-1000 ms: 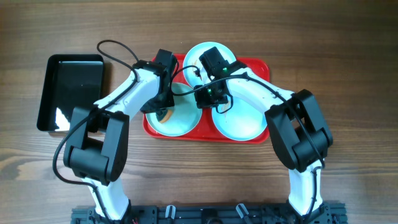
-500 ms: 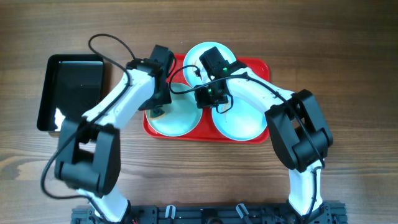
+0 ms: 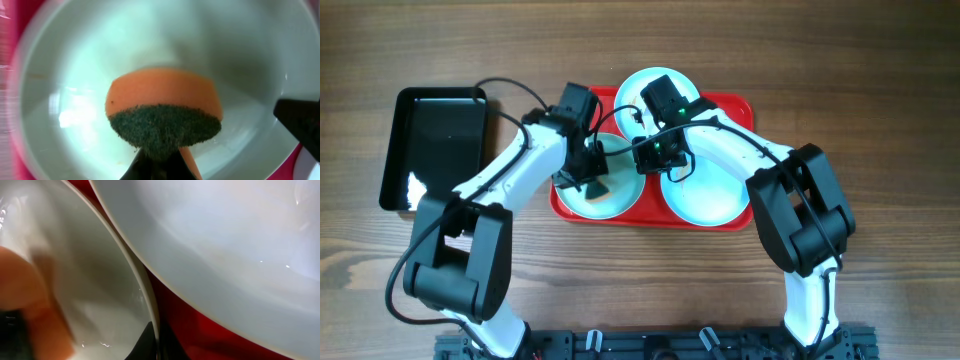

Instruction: Clean dirty plates on tray and stack at the side

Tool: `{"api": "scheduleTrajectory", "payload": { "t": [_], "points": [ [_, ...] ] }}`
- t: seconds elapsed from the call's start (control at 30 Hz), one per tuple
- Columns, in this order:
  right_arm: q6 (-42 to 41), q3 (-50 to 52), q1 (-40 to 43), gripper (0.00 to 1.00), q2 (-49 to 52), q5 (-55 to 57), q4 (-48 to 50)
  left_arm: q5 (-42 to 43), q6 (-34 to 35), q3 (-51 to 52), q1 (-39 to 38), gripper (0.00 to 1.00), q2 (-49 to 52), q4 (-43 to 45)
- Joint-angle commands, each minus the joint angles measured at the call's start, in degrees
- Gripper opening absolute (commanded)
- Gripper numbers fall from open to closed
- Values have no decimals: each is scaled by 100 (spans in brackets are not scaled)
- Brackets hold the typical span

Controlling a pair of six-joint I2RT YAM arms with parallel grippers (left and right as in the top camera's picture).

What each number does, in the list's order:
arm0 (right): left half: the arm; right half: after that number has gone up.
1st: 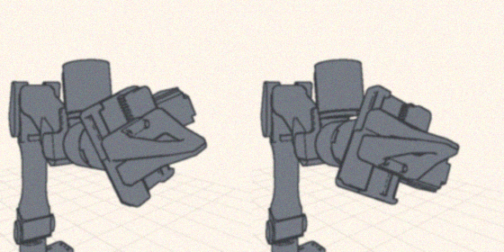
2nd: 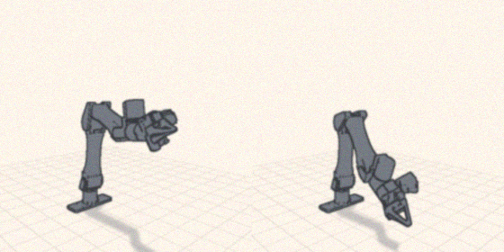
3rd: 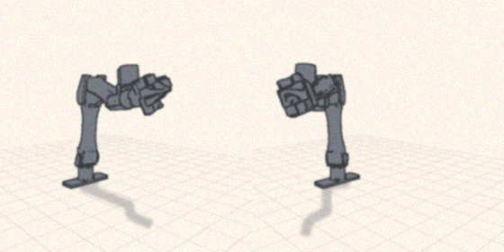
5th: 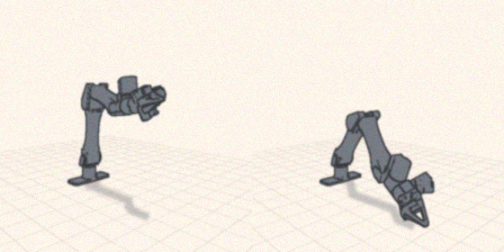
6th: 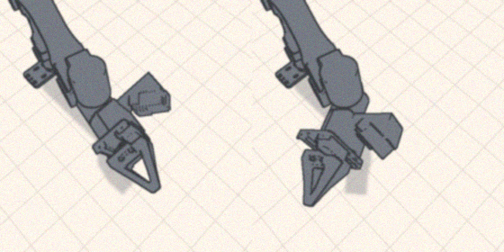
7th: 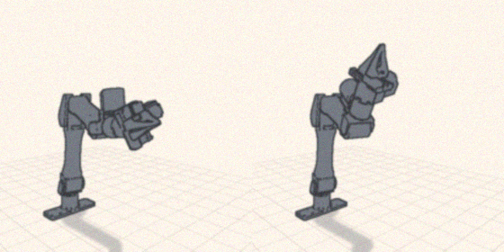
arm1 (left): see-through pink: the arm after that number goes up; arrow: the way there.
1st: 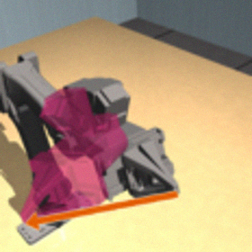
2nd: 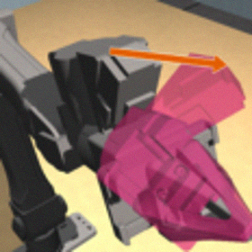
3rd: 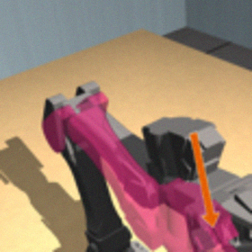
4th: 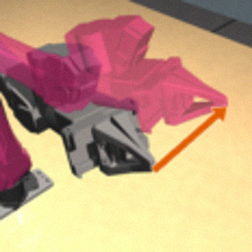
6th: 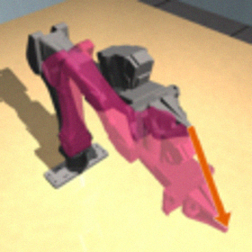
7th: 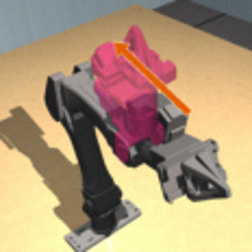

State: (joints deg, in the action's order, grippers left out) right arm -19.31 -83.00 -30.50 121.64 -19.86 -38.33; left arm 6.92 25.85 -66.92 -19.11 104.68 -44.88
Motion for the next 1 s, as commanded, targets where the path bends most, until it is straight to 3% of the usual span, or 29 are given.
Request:
{"api": "scheduleTrajectory", "payload": {
  "t": [0.0, 0.13, 0.6, 0.97],
  "points": [
    [-22, 68, 13, 4, 96, 203, -11, 485, 35, 387, 22, 4, -22, 234],
    [-24, 68, 13, 5, 96, 203, -11, 291, 7, 511, 28, 4, -22, 170],
    [-17, 68, 13, 4, 96, 208, -11, -2173, 11, 269, 28, 4, -22, -396],
    [9, 68, 13, 4, 94, 205, 0, -2697, 11, -549, 26, 4, -59, -682]
  ]
}}
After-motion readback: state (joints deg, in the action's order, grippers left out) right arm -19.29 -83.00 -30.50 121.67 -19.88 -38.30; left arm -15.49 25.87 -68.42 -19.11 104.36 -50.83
